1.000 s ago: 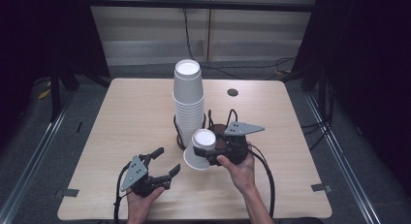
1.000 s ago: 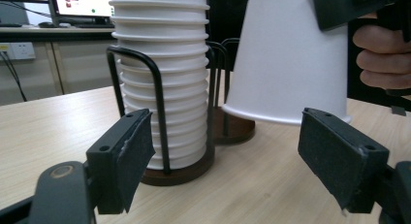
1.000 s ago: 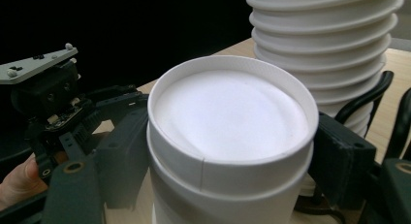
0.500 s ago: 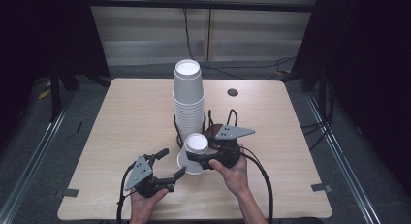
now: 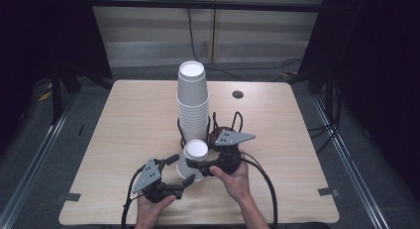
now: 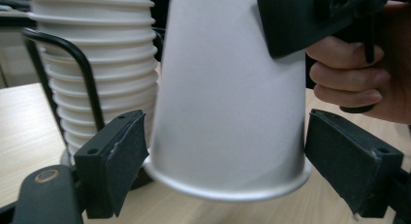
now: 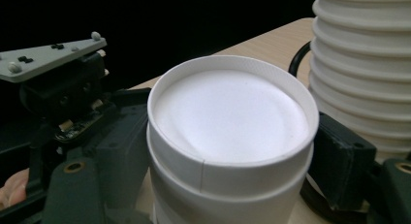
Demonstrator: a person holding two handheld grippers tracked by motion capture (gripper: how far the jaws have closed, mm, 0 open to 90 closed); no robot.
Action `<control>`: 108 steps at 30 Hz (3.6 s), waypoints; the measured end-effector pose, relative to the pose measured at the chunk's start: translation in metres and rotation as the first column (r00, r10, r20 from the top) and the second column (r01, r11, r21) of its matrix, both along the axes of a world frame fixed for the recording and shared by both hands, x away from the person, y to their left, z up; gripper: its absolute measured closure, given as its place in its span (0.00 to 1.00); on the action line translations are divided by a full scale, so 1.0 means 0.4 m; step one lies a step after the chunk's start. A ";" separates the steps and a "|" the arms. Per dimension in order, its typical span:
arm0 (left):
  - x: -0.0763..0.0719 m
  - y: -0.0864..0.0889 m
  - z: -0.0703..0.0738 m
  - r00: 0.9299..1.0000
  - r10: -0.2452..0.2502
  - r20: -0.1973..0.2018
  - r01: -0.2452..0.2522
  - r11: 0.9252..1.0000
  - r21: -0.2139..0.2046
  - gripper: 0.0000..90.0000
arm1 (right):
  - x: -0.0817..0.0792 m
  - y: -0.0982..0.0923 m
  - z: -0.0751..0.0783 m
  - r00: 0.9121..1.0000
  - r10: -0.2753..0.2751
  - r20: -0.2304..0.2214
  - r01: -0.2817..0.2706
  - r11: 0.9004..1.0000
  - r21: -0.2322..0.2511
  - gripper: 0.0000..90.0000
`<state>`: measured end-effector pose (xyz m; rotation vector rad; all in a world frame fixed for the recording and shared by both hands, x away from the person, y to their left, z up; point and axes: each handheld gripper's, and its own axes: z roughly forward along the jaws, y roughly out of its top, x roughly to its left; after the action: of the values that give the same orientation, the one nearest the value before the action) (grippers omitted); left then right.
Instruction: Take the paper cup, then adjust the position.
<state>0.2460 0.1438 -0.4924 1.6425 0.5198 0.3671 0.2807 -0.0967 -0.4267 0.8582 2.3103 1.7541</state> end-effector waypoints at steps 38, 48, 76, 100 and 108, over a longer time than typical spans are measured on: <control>0.016 -0.011 -0.004 0.999 -0.002 -0.043 0.002 1.000 0.005 0.09 | -0.010 0.040 -0.002 0.999 0.039 0.013 -0.039 0.999 -0.006 0.26; 0.018 -0.010 -0.005 0.998 -0.005 -0.056 0.008 0.998 0.055 0.14 | -0.011 0.045 -0.007 0.999 0.041 0.008 -0.041 0.999 -0.015 0.25; 0.035 0.000 0.012 0.992 -0.036 -0.123 0.057 0.984 0.171 0.16 | -0.009 -0.001 0.003 0.999 0.047 -0.009 -0.047 0.998 0.032 0.15; 0.049 -0.004 0.021 0.979 -0.080 -0.185 0.137 0.937 0.320 0.17 | -0.036 -0.058 0.002 0.997 0.080 -0.011 -0.080 0.988 -0.130 0.15; 0.046 -0.009 0.027 0.975 -0.094 -0.203 0.167 0.911 0.378 0.17 | -0.034 -0.056 -0.004 0.989 0.139 -0.057 -0.148 0.965 -0.215 0.15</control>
<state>0.2642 0.1402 -0.4817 2.1048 0.4882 0.2312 0.2670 -0.1191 -0.4285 0.7122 2.5908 1.5043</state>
